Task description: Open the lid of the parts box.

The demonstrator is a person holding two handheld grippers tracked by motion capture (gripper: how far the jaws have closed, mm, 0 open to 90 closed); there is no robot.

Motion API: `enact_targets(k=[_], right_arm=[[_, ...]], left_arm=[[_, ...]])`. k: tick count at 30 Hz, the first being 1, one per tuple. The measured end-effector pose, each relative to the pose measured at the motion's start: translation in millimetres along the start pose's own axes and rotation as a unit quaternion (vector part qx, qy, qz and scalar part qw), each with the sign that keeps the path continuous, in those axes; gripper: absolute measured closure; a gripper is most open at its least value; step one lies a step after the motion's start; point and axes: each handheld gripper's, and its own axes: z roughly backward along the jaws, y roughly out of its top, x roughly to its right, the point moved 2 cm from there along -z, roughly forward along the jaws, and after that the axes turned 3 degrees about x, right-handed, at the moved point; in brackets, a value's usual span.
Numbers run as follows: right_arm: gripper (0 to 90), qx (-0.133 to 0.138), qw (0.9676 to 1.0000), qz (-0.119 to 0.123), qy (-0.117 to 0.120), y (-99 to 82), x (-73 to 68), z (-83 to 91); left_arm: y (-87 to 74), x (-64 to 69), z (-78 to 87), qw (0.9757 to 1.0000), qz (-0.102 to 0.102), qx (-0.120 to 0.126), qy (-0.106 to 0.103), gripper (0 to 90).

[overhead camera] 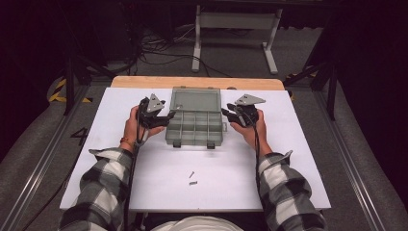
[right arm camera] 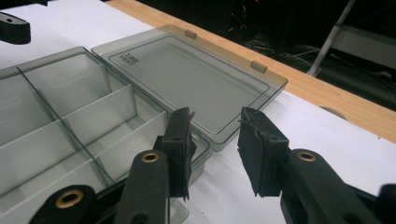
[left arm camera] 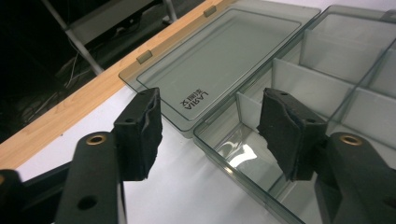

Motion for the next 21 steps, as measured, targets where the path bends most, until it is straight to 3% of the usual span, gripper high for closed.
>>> enact_targets(k=[6,8,13,21], right_arm=[[57.8,0.009,0.9999,0.006,0.003,-1.6,-3.3,10.1],[55.6,0.012,0.9999,0.009,0.006,-1.8,-5.6,14.2],[51.8,0.017,0.9993,0.029,0.014,-3.5,-12.3,24.1],[43.4,0.033,0.9984,0.039,0.024,-5.0,-16.0,41.7]], left_arm=[[-2.0,3.2,13.6,0.9998,-0.006,0.017,0.009,28.0],[-3.7,3.1,17.7,0.9996,0.01,0.024,-0.012,26.0],[-5.4,5.2,29.9,0.999,0.013,0.04,-0.016,20.8],[-6.3,14.4,47.5,0.9979,0.01,0.058,-0.025,13.4]])
